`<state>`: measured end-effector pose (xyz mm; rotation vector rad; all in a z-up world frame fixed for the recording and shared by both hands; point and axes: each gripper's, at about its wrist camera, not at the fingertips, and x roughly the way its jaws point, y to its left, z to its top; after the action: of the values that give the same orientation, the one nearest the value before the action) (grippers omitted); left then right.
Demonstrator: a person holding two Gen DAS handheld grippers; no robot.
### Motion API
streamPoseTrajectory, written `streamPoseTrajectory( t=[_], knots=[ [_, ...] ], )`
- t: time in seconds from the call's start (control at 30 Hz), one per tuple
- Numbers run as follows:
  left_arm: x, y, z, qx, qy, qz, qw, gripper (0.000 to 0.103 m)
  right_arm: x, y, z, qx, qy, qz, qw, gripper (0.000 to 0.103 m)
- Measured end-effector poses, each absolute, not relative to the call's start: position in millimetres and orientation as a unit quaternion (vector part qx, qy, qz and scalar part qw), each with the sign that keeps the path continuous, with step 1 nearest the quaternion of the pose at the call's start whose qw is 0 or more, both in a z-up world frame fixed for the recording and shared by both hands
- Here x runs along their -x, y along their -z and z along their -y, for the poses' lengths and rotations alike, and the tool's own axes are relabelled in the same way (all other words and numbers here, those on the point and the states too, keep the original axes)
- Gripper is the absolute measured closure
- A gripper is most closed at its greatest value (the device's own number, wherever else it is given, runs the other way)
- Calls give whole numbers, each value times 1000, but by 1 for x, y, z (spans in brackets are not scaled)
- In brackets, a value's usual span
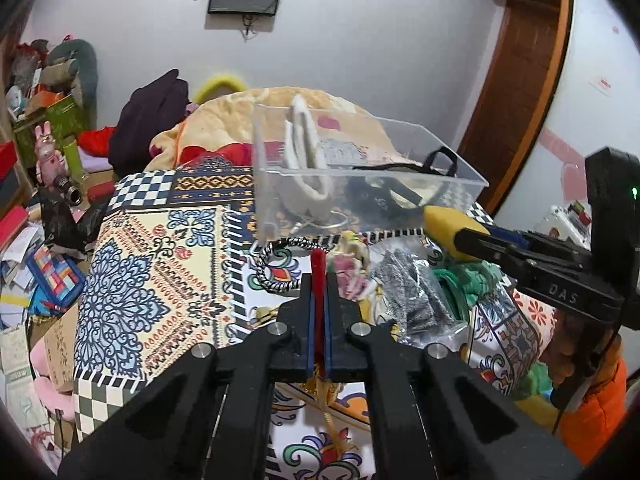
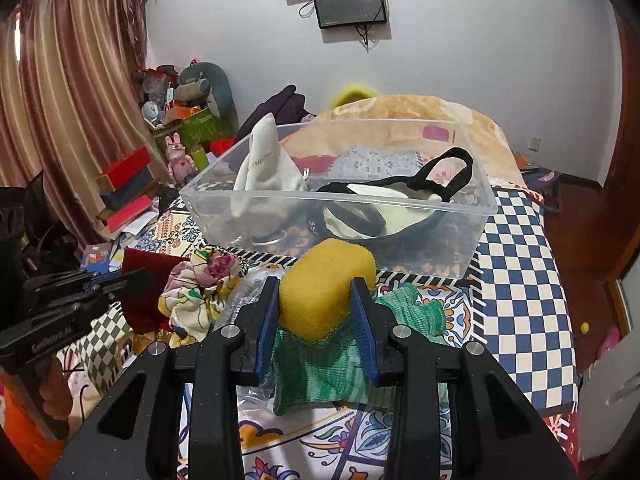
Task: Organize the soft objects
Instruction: 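Carry the red pouch into the clear box with the left tool while the right drops the sponge in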
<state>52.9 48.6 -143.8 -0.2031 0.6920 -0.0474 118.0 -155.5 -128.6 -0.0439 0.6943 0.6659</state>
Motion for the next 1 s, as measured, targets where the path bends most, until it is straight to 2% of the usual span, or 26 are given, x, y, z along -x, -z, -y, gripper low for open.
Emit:
streamPoseTrajectory(
  t=[0.43, 0.77, 1.0],
  knots=[
    [-51, 89, -53, 82, 13, -266, 960, 102, -113, 96, 170, 15, -315, -285, 905, 71],
    [-86, 36, -44, 68, 19, -197, 978, 102, -124, 62, 169, 14, -310, -236, 921, 71],
    [-118, 24, -40, 71, 17, -179, 981, 102, -141, 55, 158, 14, -307, -221, 926, 71]
  ],
)
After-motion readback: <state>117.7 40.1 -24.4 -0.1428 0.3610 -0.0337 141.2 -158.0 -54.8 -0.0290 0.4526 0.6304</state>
